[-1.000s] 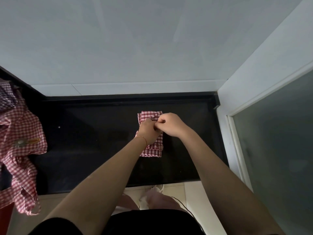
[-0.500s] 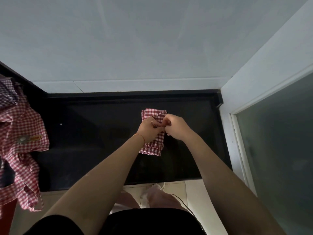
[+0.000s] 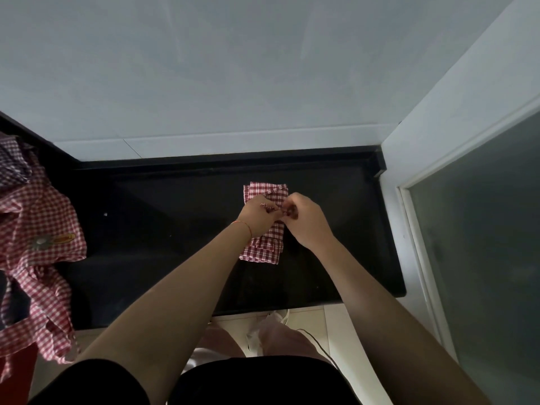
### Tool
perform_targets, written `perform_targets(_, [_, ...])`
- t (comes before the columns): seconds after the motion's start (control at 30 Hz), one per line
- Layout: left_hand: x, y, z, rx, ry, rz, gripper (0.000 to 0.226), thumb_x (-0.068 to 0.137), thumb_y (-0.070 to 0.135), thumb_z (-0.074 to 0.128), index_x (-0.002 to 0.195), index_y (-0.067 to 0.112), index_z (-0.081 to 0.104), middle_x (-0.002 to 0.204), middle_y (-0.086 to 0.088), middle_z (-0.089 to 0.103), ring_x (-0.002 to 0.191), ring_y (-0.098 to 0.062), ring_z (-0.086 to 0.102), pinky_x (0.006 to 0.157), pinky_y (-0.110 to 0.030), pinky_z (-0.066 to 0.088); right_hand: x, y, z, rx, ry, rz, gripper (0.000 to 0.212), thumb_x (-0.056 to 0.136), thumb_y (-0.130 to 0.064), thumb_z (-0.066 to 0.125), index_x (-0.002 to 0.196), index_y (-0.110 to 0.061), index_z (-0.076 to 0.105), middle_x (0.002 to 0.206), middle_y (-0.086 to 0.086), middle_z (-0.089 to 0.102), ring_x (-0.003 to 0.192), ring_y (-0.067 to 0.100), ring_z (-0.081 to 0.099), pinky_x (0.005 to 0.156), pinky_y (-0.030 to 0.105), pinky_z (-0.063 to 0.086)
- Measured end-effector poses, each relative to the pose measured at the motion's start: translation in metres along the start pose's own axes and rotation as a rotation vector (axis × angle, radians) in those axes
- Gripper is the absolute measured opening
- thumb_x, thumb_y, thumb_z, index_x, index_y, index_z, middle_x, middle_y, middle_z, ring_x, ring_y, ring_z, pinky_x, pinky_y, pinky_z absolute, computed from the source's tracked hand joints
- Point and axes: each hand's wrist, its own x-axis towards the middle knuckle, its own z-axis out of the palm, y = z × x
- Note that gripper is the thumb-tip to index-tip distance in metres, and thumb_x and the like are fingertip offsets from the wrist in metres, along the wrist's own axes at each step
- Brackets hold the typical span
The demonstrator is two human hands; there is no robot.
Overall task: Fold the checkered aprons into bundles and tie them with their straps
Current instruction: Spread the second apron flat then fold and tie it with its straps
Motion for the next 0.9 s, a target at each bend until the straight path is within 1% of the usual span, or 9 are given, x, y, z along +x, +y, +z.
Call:
perform_targets(0.07, [0.003, 0.0, -0.001, 0.019, -0.025, -0.024, 0.021, 0.1, 0.024, 0.056, 0.101, 0.014, 0.075, 0.087, -0.001, 0.068, 0.057, -0.005, 0.05, 0.052, -0.016, 0.039, -0.003, -0.004, 0.004, -0.019, 0.002, -0.03, 0.012, 0.095, -0.013, 0.061, 0.098, -0.019, 0.051, 0.092, -0.004, 0.058, 0.078, 0.007, 0.058, 0.07, 0.019, 0.048])
perform_targets(0.13, [0.005, -0.002, -0.001, 0.018, -0.033, -0.037, 0.023, 0.1, 0.028, 0.055, 0.1, 0.016, 0.076, 0.088, -0.003, 0.071, 0.053, -0.005, 0.047, 0.048, -0.015, 0.039, -0.004, -0.004, 0.008, -0.086, 0.015, -0.058, 0.014, 0.097, -0.012, 0.058, 0.093, -0.02, 0.047, 0.088, -0.005, 0.055, 0.074, 0.006, 0.054, 0.068, 0.019, 0.045])
perform_targets(0.2, [0.005, 0.0, -0.002, 0.028, -0.039, -0.07, 0.03, 0.099, 0.035, 0.056, 0.095, 0.013, 0.075, 0.078, -0.003, 0.068, 0.047, -0.005, 0.041, 0.043, -0.014, 0.036, -0.005, -0.003, 0.01, -0.142, 0.03, -0.072, 0.013, 0.098, -0.012, 0.056, 0.092, -0.02, 0.048, 0.087, -0.005, 0.055, 0.076, 0.006, 0.054, 0.068, 0.017, 0.041])
perform_targets(0.3, [0.003, 0.0, -0.003, -0.01, 0.045, -0.146, 0.034, 0.091, 0.043, 0.066, 0.077, 0.013, 0.069, 0.066, 0.001, 0.06, 0.051, -0.008, 0.044, 0.049, -0.018, 0.041, -0.007, 0.0, 0.013, -0.162, 0.051, -0.049, 0.006, 0.1, -0.014, 0.053, 0.095, -0.017, 0.052, 0.088, -0.003, 0.058, 0.077, 0.008, 0.057, 0.066, 0.016, 0.041])
perform_targets(0.4, [0.0, -0.001, 0.0, -0.136, 0.157, -0.171, 0.036, 0.083, 0.044, 0.074, 0.082, 0.008, 0.075, 0.068, 0.0, 0.062, 0.052, -0.008, 0.043, 0.053, -0.019, 0.042, -0.007, -0.001, 0.017, -0.131, 0.102, -0.038, 0.007, 0.101, -0.018, 0.052, 0.096, -0.014, 0.056, 0.086, -0.002, 0.06, 0.075, 0.01, 0.058, 0.065, 0.017, 0.043])
perform_targets(0.5, [-0.004, -0.004, 0.004, -0.177, 0.179, -0.135, 0.03, 0.088, 0.04, 0.071, 0.085, 0.011, 0.076, 0.071, 0.001, 0.064, 0.051, -0.006, 0.043, 0.051, -0.018, 0.042, -0.007, 0.002, 0.023, -0.112, 0.138, -0.038, 0.011, 0.101, -0.02, 0.053, 0.097, -0.013, 0.06, 0.087, -0.001, 0.062, 0.075, 0.009, 0.059, 0.067, 0.018, 0.045])
perform_targets(0.63, [-0.012, -0.004, 0.0, -0.104, 0.11, -0.045, 0.008, 0.093, 0.022, 0.067, 0.095, 0.023, 0.074, 0.09, 0.008, 0.069, 0.073, -0.004, 0.061, 0.062, -0.015, 0.046, -0.008, 0.002, 0.025, -0.157, 0.145, -0.077, 0.012, 0.101, -0.017, 0.052, 0.098, -0.012, 0.062, 0.09, 0.002, 0.063, 0.077, 0.011, 0.059, 0.069, 0.019, 0.044])
perform_targets(0.73, [-0.013, -0.001, 0.003, -0.005, 0.111, -0.007, 0.01, 0.093, 0.016, 0.067, 0.098, 0.021, 0.073, 0.094, 0.008, 0.068, 0.085, -0.005, 0.063, 0.074, -0.016, 0.047, -0.011, 0.002, 0.024, -0.207, 0.14, -0.168, 0.011, 0.099, -0.014, 0.055, 0.1, -0.008, 0.064, 0.091, 0.007, 0.065, 0.077, 0.016, 0.062, 0.069, 0.022, 0.045])
perform_targets(0.9, [-0.009, -0.005, 0.011, 0.024, 0.179, 0.017, 0.011, 0.094, 0.014, 0.064, 0.093, 0.021, 0.073, 0.097, 0.005, 0.067, 0.082, -0.007, 0.063, 0.071, -0.016, 0.049, -0.013, 0.003, 0.023, -0.41, 0.076, -0.266, 0.012, 0.095, -0.011, 0.062, 0.105, -0.004, 0.064, 0.096, 0.011, 0.067, 0.077, 0.019, 0.065, 0.067, 0.026, 0.051])
